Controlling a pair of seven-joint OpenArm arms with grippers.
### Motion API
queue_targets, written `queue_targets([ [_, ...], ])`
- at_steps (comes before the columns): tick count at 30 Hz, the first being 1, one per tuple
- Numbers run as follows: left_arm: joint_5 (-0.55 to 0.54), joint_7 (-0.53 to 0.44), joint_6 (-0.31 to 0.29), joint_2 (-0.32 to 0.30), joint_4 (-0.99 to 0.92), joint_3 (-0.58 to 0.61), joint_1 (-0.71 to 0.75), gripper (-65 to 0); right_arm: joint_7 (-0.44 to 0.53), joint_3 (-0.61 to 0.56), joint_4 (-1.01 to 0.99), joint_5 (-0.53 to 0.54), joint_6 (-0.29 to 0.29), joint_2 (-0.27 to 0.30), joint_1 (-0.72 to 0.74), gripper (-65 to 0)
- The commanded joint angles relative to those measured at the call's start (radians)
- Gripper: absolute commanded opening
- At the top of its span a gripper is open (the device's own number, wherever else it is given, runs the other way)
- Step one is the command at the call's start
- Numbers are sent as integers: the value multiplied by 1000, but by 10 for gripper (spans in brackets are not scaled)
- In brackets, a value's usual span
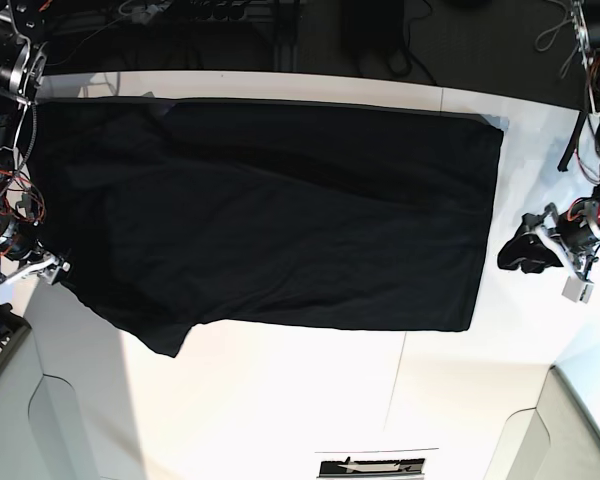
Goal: Layout the t-shirt on the table in an organized manner, then fold the t-shirt properly
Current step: 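Move both grippers to the opposite shirt edge and grasp it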
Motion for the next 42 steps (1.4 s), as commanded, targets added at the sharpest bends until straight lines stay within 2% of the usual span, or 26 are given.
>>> queue_targets([
  [1, 4, -47, -7, -11, -12, 17, -54, -237, -21, 0, 7, -6, -5, 3, 18, -217],
  [5, 127, -127, -3, 43, -101, 106, -174, -237, -21, 0, 7, -6, -5, 3, 18, -217],
  [10, 281, -211, 143, 121, -264, 174, -303, -237, -16, 0, 7, -6, -5, 3, 18, -217],
  [15, 356, -295, 194, 161, -467, 174, -385, -237, -17, 0, 7, -6, -5, 3, 18, -217],
  [18, 333, -298, 192, 161, -507, 174, -399, -237, -17, 0, 7, -6, -5, 3, 18, -217],
  [19, 322, -286, 169, 161, -507, 174, -399, -237, -17, 0, 7, -6, -5, 3, 18, -217],
  [22, 249, -242, 50, 167, -507, 174, -399, -238, -16, 0, 7, -5, -5, 3, 18, -217],
  [23, 231, -230, 34, 172, -507, 174, -399, -238, -16, 0, 7, -1, -5, 3, 18, -217],
  [28, 216, -221, 24, 206, -506, 174, -399, -240, -9, 0, 8, 40, -3, 2, 21, -217],
  [32, 214, -221, -7, 225, -506, 174, -400, -254, -8, 0, 19, 43, 8, -1, 22, -217],
  [34, 214, -219, -7, 227, -506, 175, -403, -349, -5, 0, 20, 42, 8, 0, 24, -218],
  [35, 215, -219, -7, 227, -506, 174, -405, -423, 8, 0, 21, 28, 8, 0, 24, -218],
  [36, 214, -219, -7, 226, -506, 174, -408, -496, 22, 0, 21, 6, 8, 0, 24, -249],
  [37, 214, -219, -7, 225, -505, 174, -411, -559, 36, 0, 21, -17, 8, 0, 24, -322],
  [39, 214, -219, -7, 223, -505, 174, -417, -650, 40, 0, 24, -39, 6, 2, 24, -532],
  [40, 214, -219, -7, 221, -505, 174, -422, -650, 40, 0, 28, -41, 6, 3, 23, -637],
  [42, 214, -219, -7, 212, -505, 174, -436, -650, 37, 0, 39, -43, 7, 11, 24, -650],
])
